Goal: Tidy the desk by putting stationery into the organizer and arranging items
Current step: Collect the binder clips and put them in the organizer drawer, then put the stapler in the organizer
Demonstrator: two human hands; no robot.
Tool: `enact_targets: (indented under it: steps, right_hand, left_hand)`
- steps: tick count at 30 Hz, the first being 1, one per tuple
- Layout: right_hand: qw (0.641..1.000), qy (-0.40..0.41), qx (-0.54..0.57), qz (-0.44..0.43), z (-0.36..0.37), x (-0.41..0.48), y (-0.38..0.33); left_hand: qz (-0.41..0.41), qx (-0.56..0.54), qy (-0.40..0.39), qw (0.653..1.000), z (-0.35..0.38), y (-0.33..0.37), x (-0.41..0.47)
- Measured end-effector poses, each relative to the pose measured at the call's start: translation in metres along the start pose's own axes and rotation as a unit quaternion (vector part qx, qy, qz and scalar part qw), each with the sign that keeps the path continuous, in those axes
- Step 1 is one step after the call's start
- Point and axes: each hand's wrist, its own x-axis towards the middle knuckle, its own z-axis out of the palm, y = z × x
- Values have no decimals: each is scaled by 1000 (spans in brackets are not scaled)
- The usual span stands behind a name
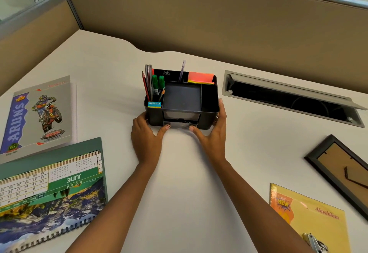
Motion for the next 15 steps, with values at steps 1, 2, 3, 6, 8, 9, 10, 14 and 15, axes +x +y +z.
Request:
enact_targets:
  steps: [1,2,3,6,8,9,10,14,15]
  right_hand:
    - [1000,7,-1,-3,1,1,0]
    - [1000,13,-3,-6,1,2,0]
    - [1000,19,-6,-7,2,2,0]
    - [999,27,-16,-11,3,3,1]
    - [999,30,-19,-17,3,5,3]
    - [999,29,-21,-19,3,5,4]
    - [999,28,-24,-20,3,6,5]
    - [999,30,-36,-21,2,6,7]
    - [999,31,-35,-20,2,6,8]
  left_hand:
    - [-1,0,5,1000,1,1,1]
    - [-2,-1,8,1000,2,1,2]
    - [-3,0,10,1000,2,1,2]
    - [-6,1,12,1000,4,0,3]
    - [-1,8,15,1000,5,0,3]
    - [2,14,16,1000,6,0,3]
    - [3,21,17,1000,6,-1,3]
    - [0,32,19,999,7,0,2]
    - [1,34,19,999,7,-1,2]
